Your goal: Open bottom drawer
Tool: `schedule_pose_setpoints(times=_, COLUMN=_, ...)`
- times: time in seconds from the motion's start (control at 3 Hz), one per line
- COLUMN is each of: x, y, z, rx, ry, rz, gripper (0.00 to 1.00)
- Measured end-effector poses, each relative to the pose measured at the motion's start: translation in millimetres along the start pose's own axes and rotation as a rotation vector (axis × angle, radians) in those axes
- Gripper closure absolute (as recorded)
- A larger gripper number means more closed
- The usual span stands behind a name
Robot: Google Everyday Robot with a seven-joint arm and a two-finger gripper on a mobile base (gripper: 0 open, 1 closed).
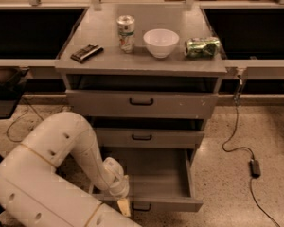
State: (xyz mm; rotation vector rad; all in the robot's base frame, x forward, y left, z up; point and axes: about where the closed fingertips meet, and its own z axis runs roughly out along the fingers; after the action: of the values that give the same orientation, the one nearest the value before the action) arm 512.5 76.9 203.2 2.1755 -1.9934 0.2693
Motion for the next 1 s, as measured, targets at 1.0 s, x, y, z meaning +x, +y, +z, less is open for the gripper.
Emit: schedule_pose_setpoints(times=1.0, x=-14, y=12, z=54, rx=-0.25, ry=0.093, rz=-0.162, gripper=0.0)
